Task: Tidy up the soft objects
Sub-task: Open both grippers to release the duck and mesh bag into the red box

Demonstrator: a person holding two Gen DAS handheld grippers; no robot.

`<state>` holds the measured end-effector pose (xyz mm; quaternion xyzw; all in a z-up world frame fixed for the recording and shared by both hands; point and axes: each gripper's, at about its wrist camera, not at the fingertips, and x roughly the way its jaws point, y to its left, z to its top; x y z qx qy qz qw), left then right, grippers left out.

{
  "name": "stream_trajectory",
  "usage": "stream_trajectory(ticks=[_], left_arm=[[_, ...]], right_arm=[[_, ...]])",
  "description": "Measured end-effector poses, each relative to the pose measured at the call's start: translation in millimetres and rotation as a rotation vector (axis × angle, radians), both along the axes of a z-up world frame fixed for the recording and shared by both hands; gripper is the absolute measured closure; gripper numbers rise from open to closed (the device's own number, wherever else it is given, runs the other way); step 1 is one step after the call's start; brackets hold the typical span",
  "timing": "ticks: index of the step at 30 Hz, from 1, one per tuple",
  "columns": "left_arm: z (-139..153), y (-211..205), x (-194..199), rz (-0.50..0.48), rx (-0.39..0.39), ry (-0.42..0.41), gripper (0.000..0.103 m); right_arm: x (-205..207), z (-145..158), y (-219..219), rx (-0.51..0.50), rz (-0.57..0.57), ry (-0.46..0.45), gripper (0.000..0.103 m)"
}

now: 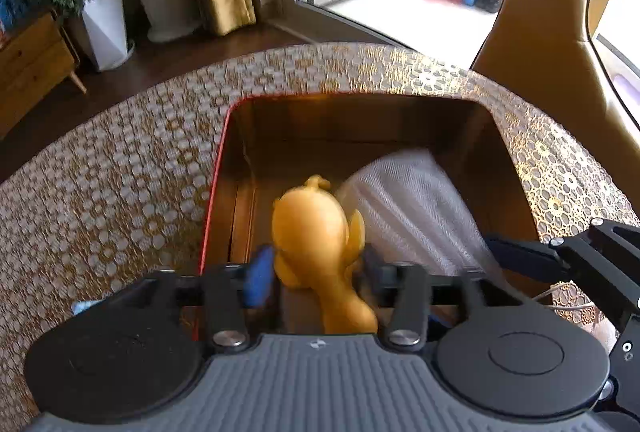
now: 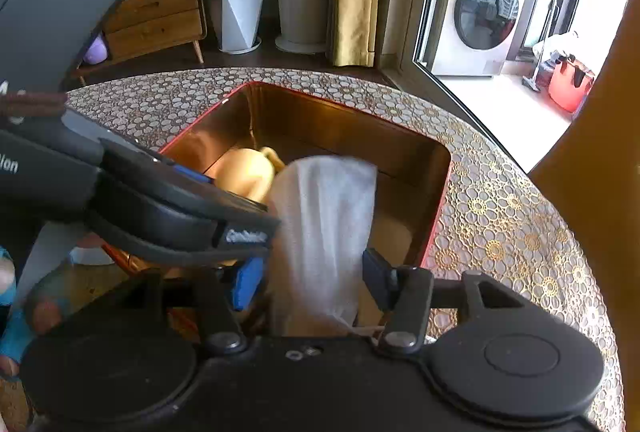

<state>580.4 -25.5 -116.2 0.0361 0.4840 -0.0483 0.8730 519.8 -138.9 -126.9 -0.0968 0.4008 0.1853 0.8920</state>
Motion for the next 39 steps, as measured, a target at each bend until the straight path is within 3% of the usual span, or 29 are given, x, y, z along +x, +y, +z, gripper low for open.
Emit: stream_trajectory(ticks=[1, 2, 13, 26, 39], left_arm=[[4, 0, -3, 0.001, -0.002, -0.024, 0.029], [6, 0, -4, -0.001, -0.006, -0.038, 0.029], [49, 8, -32, 0.036, -0.054, -0.09, 0.029], [116, 5, -98, 0.029, -0.06, -0.188, 0.029], [151, 11, -167, 0.009, -0.07, -0.249, 0.029]], right_arm=[[-1, 1, 0, 0.001, 0.002, -0.002, 0.047], [-2, 2, 0, 0.001, 0.003, -0.006, 0.046], [-23, 29, -21, 0.057, -0.018, -0.037, 0.044], [-76, 82, -45, 0.112, -0.049, -0.111, 0.04], [-126, 113, -61, 0.164, -0.065, -0.154, 0.033]])
